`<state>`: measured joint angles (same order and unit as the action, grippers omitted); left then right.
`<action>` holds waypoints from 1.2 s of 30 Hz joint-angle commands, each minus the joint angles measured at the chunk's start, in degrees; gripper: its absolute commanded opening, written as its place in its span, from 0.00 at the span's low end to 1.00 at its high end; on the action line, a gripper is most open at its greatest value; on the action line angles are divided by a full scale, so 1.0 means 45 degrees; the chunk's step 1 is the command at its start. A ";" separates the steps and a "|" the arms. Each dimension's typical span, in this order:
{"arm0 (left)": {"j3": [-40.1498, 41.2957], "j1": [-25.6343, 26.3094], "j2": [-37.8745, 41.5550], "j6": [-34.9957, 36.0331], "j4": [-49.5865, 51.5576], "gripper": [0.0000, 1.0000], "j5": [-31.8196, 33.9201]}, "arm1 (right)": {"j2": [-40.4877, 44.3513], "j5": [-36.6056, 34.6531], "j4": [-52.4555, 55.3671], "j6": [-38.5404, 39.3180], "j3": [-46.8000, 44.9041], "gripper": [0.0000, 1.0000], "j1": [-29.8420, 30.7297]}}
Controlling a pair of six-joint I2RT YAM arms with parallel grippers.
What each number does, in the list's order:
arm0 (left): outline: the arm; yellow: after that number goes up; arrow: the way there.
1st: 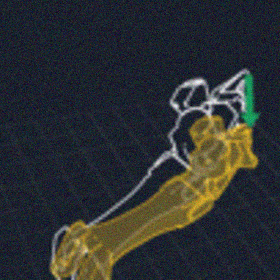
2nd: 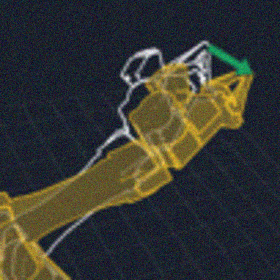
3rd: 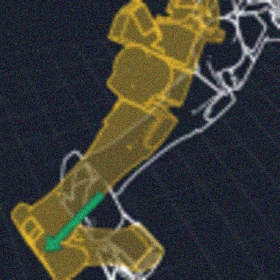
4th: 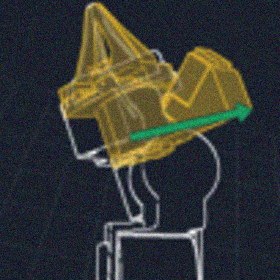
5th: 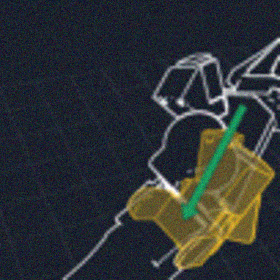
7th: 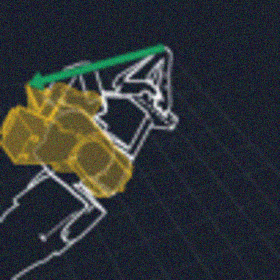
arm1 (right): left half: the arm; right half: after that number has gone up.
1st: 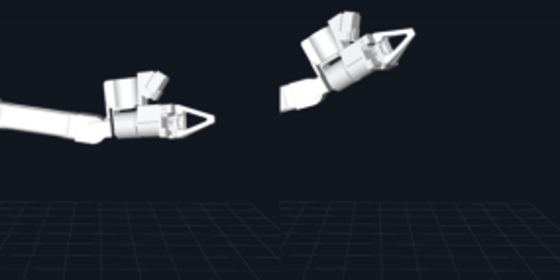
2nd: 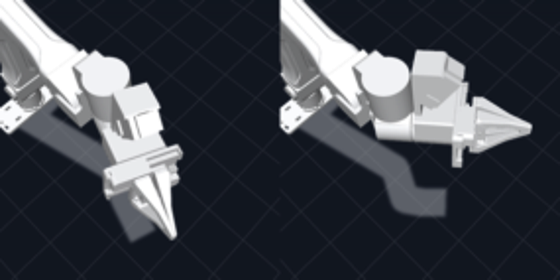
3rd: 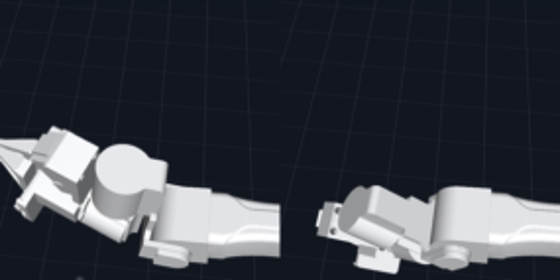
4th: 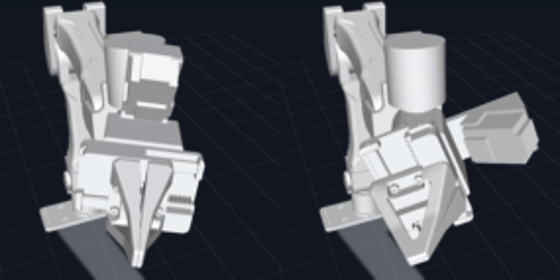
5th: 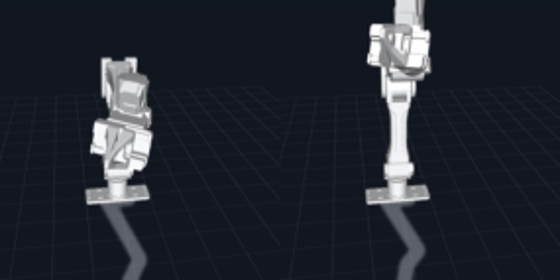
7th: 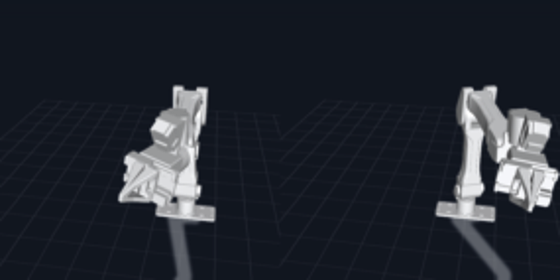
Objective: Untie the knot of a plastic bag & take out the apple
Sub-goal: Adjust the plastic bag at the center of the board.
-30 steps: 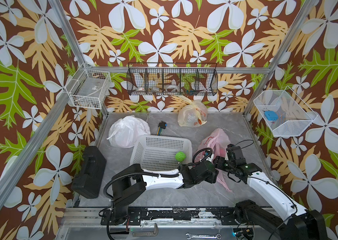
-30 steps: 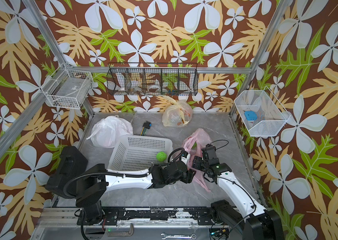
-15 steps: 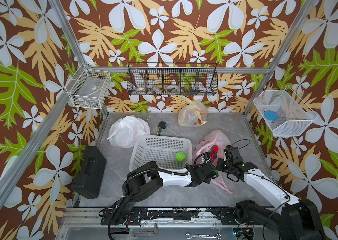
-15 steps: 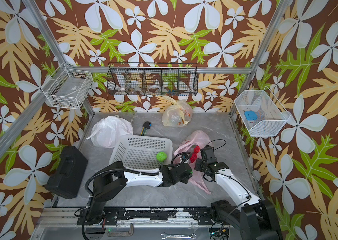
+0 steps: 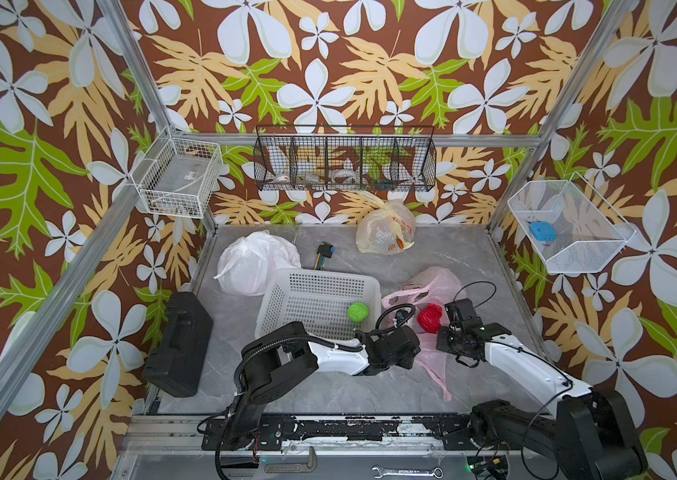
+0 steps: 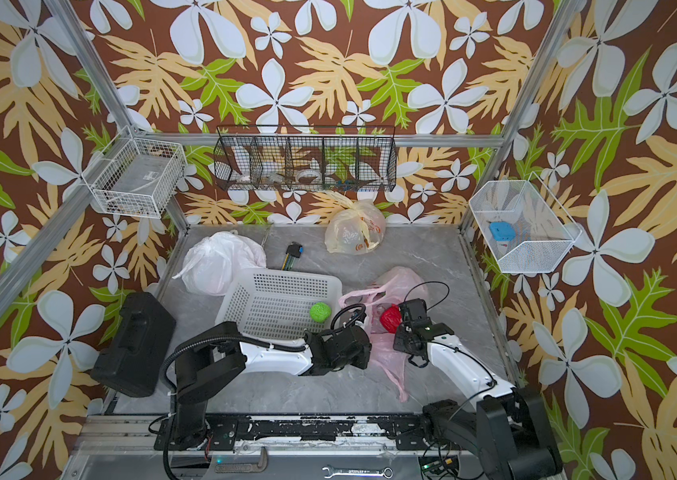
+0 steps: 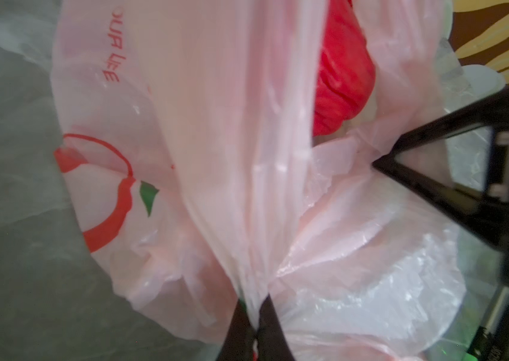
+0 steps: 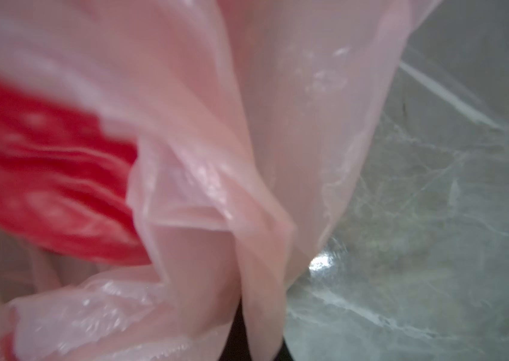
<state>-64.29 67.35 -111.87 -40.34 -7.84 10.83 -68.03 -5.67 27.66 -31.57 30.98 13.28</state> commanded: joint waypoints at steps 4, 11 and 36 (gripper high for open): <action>0.0419 -0.0065 0.0365 0.0175 -0.0957 0.00 -0.0785 | 0.1056 -0.0243 0.0455 -0.0373 0.0248 0.40 0.0018; 0.0971 -0.0058 0.0856 0.0464 -0.2078 0.00 -0.1294 | 0.3648 0.0499 0.2196 -0.0406 0.1413 0.52 0.0018; 0.1150 0.0023 0.0963 0.0622 -0.1975 0.00 -0.1512 | -0.1080 0.0183 -0.1682 0.1416 0.2440 0.59 -0.0001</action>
<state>-59.11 67.31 -108.01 -37.39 -15.94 3.77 -71.61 -1.48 21.41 -26.70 42.11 13.21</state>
